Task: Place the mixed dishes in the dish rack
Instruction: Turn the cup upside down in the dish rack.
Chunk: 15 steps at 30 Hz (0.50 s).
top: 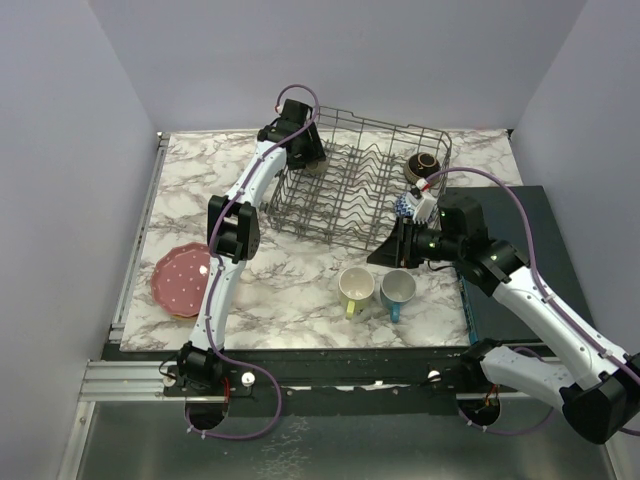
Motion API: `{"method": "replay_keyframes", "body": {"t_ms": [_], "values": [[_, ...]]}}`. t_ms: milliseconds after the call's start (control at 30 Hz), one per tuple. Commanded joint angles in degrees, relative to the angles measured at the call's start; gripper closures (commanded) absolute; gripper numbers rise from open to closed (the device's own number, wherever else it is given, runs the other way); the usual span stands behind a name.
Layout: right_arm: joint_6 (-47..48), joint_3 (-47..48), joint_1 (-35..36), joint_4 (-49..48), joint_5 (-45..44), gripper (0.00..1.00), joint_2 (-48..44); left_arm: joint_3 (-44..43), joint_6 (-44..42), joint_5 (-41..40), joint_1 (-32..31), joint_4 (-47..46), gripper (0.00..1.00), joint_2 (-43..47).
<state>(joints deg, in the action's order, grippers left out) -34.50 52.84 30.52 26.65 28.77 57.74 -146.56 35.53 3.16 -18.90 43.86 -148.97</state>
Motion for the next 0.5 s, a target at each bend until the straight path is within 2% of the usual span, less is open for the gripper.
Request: {"method": "replay_keyframes", "body": {"t_ms": [0,300,467], "values": [[0.0,-1.1,-0.3,-1.3,1.1,0.67,0.4,-2.3,-0.5,-1.1,-0.3,-1.1,0.40,-0.9],[0.0,-1.1,-0.3,-1.4,1.2,0.64,0.7,-2.3,-0.9,-0.7,-0.3,-1.7,0.28,-0.8],[0.0,-1.0,-0.3,-1.5,1.3,0.64,1.0,-2.2,-1.2,-0.6,-0.3,-2.0,0.26,-0.5]]}}
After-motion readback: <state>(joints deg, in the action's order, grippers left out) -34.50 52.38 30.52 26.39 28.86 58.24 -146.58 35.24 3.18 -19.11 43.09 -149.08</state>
